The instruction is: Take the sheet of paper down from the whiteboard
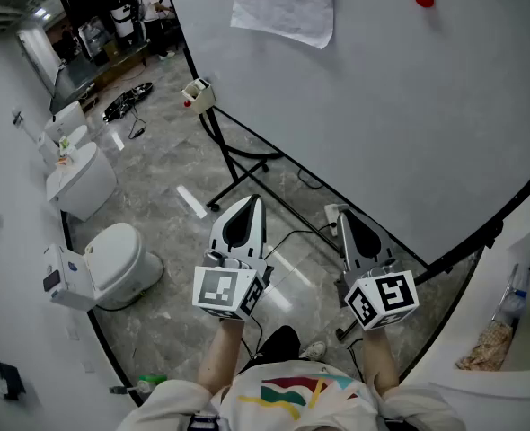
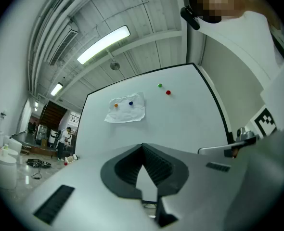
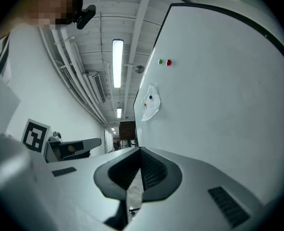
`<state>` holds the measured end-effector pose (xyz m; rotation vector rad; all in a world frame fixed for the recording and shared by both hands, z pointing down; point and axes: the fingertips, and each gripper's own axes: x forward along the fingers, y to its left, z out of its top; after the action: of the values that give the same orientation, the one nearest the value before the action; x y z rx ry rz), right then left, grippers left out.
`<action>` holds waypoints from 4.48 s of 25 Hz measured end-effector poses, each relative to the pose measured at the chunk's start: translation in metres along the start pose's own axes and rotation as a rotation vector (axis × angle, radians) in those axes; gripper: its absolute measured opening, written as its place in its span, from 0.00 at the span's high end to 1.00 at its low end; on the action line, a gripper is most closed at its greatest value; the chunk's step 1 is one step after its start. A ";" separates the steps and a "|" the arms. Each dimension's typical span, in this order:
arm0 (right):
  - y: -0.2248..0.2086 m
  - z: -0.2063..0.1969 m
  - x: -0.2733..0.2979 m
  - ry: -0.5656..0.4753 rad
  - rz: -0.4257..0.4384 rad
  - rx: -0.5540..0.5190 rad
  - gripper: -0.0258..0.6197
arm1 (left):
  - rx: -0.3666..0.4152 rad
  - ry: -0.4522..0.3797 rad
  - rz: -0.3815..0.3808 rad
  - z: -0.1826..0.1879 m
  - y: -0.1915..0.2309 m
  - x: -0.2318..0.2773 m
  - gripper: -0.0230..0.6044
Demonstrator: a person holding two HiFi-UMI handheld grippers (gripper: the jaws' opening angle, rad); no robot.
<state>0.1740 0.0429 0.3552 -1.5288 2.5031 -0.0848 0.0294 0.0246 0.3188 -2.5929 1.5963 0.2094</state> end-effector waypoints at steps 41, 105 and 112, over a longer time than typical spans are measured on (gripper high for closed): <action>-0.084 0.162 0.268 -0.365 -0.183 0.056 0.84 | -0.022 -0.400 -0.542 0.082 0.120 0.307 0.89; -0.096 0.152 0.271 -0.329 -0.260 -0.019 0.94 | -0.131 -0.301 -0.644 0.109 0.127 0.303 0.65; -0.091 0.156 0.270 -0.313 -0.256 -0.035 0.94 | 0.038 -0.393 -0.523 0.207 0.173 0.337 0.65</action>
<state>0.1667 -0.2287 0.1779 -1.7187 2.0730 0.1485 0.0102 -0.3198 0.0586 -2.6148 0.7628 0.5877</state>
